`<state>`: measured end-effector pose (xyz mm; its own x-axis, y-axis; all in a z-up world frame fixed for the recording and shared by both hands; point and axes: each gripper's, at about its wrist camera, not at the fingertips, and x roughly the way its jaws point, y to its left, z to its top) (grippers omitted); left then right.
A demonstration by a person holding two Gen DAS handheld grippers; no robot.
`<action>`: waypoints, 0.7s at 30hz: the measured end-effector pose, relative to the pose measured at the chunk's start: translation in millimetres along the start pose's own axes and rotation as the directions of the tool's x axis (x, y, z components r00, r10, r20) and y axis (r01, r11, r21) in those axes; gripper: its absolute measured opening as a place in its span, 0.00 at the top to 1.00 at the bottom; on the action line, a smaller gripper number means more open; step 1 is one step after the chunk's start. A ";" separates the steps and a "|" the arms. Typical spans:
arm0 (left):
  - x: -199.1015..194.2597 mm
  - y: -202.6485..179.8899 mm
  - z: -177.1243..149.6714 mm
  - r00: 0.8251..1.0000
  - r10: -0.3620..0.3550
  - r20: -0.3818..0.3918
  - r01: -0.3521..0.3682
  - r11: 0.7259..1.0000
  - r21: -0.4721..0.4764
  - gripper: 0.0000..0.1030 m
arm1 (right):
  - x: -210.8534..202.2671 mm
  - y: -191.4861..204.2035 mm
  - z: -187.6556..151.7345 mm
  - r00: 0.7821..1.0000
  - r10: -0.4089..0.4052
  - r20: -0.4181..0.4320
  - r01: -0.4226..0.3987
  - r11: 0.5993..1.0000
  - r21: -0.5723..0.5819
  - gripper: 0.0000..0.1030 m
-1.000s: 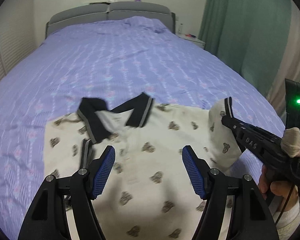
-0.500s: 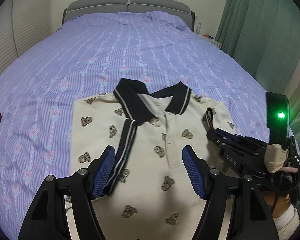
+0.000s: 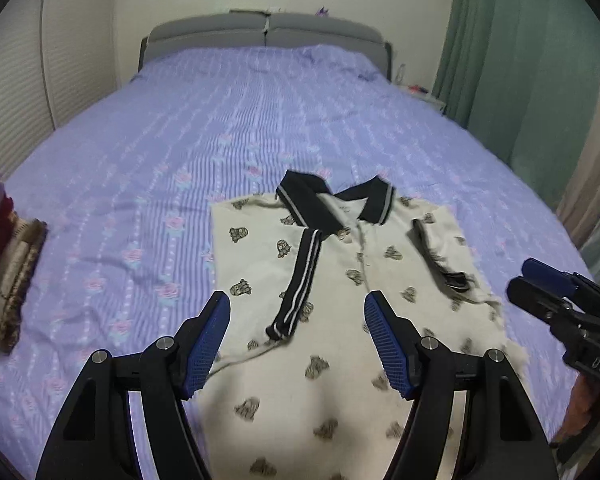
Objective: Fold small clothes
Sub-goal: 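Fold the held sleeve over the shirt body and open the right tool, then grasp the other black-trimmed sleeve with the left tool and fold it inward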
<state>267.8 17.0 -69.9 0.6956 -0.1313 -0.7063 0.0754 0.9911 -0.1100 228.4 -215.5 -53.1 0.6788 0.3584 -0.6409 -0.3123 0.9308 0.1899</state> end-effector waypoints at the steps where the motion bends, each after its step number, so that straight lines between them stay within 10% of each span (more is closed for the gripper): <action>1: -11.1 0.8 -2.8 1.000 -0.012 0.010 0.012 1.000 0.001 0.29 | -15.6 0.9 -3.4 1.000 -0.017 0.013 0.017 1.000 -0.006 0.42; 11: -75.8 1.9 -45.5 0.997 -0.045 0.069 0.044 0.999 0.020 0.22 | -97.7 -19.7 -45.4 0.980 -0.189 0.062 0.188 0.982 0.031 0.35; 21: -25.5 -94.0 -29.1 0.960 -0.279 0.011 0.273 0.949 0.158 0.22 | -67.1 -67.8 -69.1 0.973 -0.230 0.018 0.227 0.968 0.111 0.35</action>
<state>222.2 -73.6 -61.9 0.6551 -0.4019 -0.6397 0.3747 0.9081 -0.1868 158.1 -307.6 -74.3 0.7440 0.1360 -0.6542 -0.0742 0.9898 0.1214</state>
